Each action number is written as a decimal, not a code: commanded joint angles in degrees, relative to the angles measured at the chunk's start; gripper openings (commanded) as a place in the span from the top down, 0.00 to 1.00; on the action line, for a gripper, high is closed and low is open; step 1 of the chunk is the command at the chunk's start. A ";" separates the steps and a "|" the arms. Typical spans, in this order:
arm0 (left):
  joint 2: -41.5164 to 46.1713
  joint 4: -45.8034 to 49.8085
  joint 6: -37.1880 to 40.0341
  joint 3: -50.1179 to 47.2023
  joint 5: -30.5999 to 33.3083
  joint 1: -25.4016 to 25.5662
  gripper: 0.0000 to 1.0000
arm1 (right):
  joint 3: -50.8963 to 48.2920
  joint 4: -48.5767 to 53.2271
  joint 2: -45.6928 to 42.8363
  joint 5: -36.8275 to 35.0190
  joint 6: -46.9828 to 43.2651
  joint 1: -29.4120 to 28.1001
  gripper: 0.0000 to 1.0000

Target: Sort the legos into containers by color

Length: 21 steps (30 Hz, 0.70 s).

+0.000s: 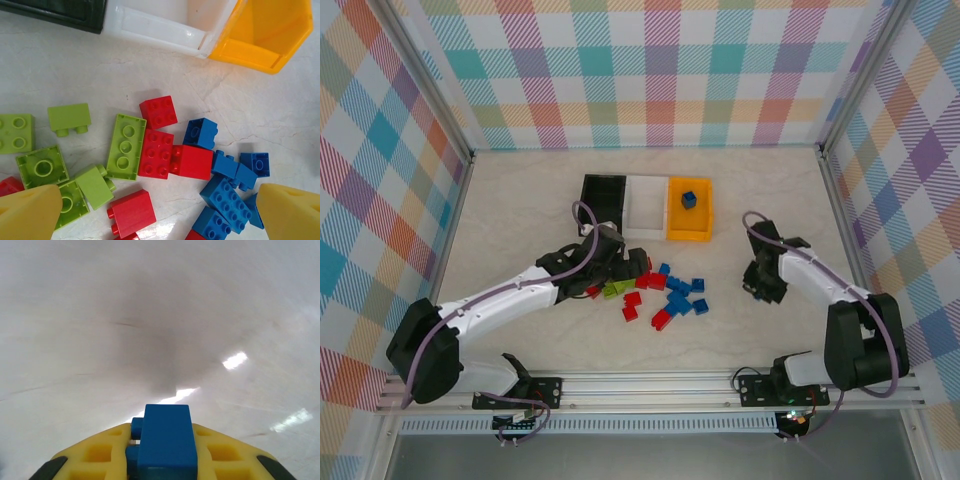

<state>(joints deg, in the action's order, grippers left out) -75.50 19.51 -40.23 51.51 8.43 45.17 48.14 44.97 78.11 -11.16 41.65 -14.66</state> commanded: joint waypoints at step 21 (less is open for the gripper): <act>10.62 8.70 0.60 -5.40 4.85 -0.30 0.00 | 55.55 -8.21 39.97 3.99 -16.11 -8.02 0.35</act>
<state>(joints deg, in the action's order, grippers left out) -66.59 26.02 -39.44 46.87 11.68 45.17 101.03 36.51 120.75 -8.10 27.68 -22.83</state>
